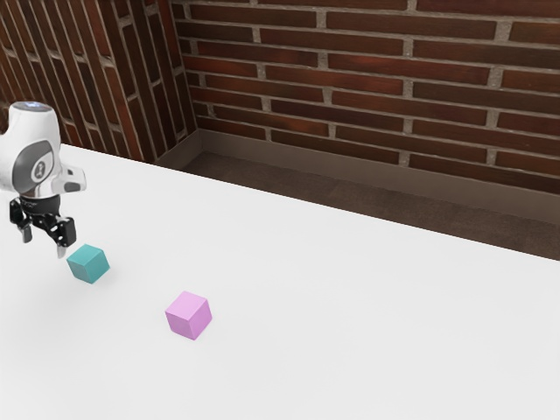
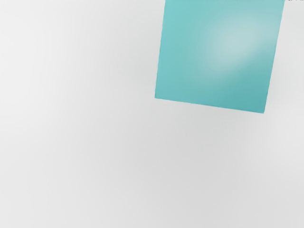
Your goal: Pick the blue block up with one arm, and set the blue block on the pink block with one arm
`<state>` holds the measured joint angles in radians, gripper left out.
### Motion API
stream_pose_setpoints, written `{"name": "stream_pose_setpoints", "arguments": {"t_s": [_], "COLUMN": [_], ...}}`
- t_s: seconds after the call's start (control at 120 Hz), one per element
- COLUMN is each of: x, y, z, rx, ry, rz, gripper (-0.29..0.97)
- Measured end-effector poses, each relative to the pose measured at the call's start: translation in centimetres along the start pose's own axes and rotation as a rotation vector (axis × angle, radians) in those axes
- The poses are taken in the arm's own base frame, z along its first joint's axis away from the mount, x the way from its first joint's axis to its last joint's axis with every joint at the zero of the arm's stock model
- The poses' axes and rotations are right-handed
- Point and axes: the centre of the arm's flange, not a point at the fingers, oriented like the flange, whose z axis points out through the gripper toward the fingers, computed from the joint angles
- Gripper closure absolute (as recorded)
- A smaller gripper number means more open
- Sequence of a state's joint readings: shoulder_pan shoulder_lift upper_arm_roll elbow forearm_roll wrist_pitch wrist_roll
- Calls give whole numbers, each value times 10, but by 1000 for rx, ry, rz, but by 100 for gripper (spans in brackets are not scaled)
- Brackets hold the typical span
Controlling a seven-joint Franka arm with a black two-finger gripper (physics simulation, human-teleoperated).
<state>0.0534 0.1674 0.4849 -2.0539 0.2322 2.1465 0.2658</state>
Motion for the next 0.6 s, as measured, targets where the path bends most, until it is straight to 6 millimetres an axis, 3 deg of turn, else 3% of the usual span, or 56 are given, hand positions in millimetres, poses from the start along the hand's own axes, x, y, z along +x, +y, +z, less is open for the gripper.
{"name": "stream_pose_setpoints", "arguments": {"t_s": [0.133, 0.342, 0.6], "x": [11, 22, 51], "y": [4, -7, 14], "z": [16, 37, 57], "rx": [0, -7, -24], "ry": [7, 4, 5], "rz": [7, -19, -1], "gripper": [0, 0, 0]}}
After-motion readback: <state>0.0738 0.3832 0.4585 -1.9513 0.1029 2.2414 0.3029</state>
